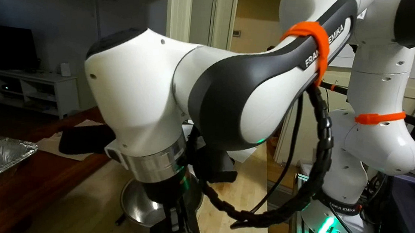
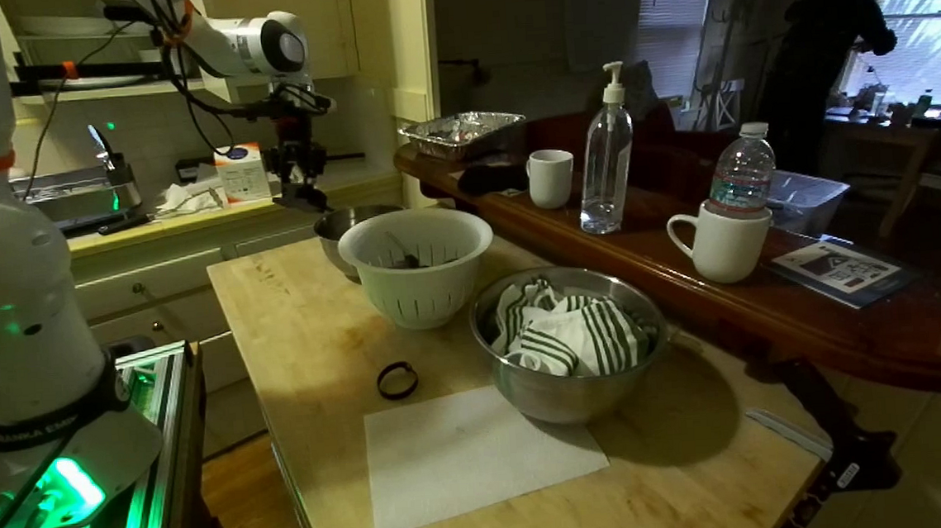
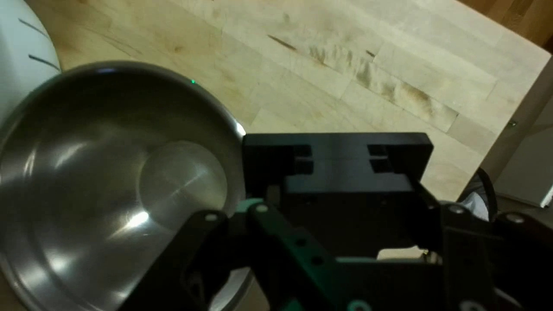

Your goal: Put the blue spoon on the top countertop

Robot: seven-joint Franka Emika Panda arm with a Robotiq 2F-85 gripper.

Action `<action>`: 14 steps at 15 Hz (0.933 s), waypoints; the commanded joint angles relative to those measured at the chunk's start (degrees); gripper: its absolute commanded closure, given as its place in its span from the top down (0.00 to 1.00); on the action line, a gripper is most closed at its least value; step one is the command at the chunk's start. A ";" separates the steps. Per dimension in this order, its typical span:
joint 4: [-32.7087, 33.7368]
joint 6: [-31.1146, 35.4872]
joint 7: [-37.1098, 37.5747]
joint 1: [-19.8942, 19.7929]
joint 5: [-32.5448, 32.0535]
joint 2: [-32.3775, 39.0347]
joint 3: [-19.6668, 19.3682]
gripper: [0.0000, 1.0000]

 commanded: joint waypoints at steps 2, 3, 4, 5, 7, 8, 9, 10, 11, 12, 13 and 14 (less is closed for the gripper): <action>-7.38 1.42 2.92 -2.38 2.31 -6.43 2.34 0.42; -8.30 1.75 3.62 -2.54 1.76 -7.52 2.64 0.42; -9.03 1.84 4.06 -2.76 1.53 -8.39 2.90 0.42; -9.74 1.67 4.16 -3.07 1.78 -9.55 3.23 0.42; -10.92 1.74 4.60 -3.54 1.70 -11.45 4.01 0.42; -11.18 1.37 5.16 -3.69 1.43 -12.52 4.40 0.42; -11.56 1.45 5.47 -3.91 1.13 -13.54 4.73 0.42; -11.95 1.48 5.40 -4.13 0.87 -14.88 5.12 0.42; -12.34 2.01 5.22 -4.40 0.67 -15.79 5.45 0.42; -12.73 2.49 4.79 -4.69 0.52 -16.95 5.79 0.42; -13.18 2.77 4.55 -4.95 0.58 -18.26 6.10 0.42; -13.63 3.20 4.38 -5.19 0.69 -19.44 6.38 0.42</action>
